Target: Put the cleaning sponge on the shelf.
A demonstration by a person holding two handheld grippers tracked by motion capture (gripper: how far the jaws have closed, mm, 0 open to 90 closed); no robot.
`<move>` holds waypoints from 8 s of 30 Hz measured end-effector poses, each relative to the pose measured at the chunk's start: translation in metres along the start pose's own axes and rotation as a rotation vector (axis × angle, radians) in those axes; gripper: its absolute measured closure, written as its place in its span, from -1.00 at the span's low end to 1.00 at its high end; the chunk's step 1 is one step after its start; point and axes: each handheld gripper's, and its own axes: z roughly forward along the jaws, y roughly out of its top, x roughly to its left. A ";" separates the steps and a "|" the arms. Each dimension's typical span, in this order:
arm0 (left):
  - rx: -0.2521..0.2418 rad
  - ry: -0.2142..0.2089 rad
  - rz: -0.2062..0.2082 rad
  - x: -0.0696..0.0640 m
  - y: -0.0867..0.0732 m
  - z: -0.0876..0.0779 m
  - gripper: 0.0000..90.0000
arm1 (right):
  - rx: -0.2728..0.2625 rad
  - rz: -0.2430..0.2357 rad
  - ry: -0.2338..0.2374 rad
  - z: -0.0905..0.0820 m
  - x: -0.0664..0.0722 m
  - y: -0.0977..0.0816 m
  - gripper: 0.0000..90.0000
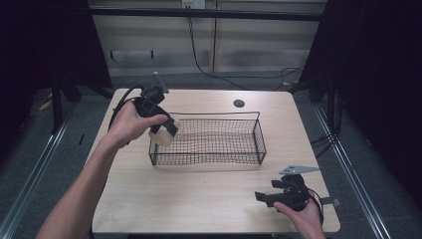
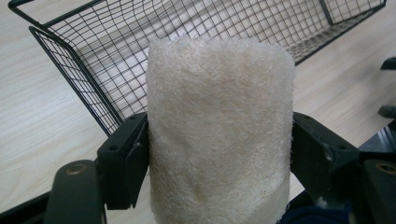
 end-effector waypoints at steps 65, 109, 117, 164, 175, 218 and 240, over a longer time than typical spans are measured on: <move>0.112 0.113 -0.412 0.027 0.012 0.099 -0.41 | 0.017 -0.018 0.018 0.002 0.001 0.000 -0.69; 0.156 0.148 -0.384 0.029 0.010 0.132 -0.43 | 0.028 -0.023 0.017 0.002 0.002 0.000 -0.69; 0.144 0.118 -0.372 0.030 0.010 0.130 -0.55 | 0.025 -0.027 0.019 0.002 0.002 0.000 -0.69; -0.023 0.012 -0.282 0.036 -0.001 0.083 -0.56 | 0.012 -0.023 0.018 0.001 0.002 0.001 -0.69; -0.074 -0.073 -0.141 0.032 -0.007 0.061 -0.59 | 0.016 -0.024 0.017 0.001 0.003 0.001 -0.69; -0.225 -0.197 0.245 0.029 -0.094 0.030 -0.53 | 0.021 -0.019 0.008 0.002 0.002 0.001 -0.69; -0.401 -0.258 0.181 0.038 -0.162 0.049 -0.53 | 0.020 -0.019 0.006 0.002 0.002 0.002 -0.69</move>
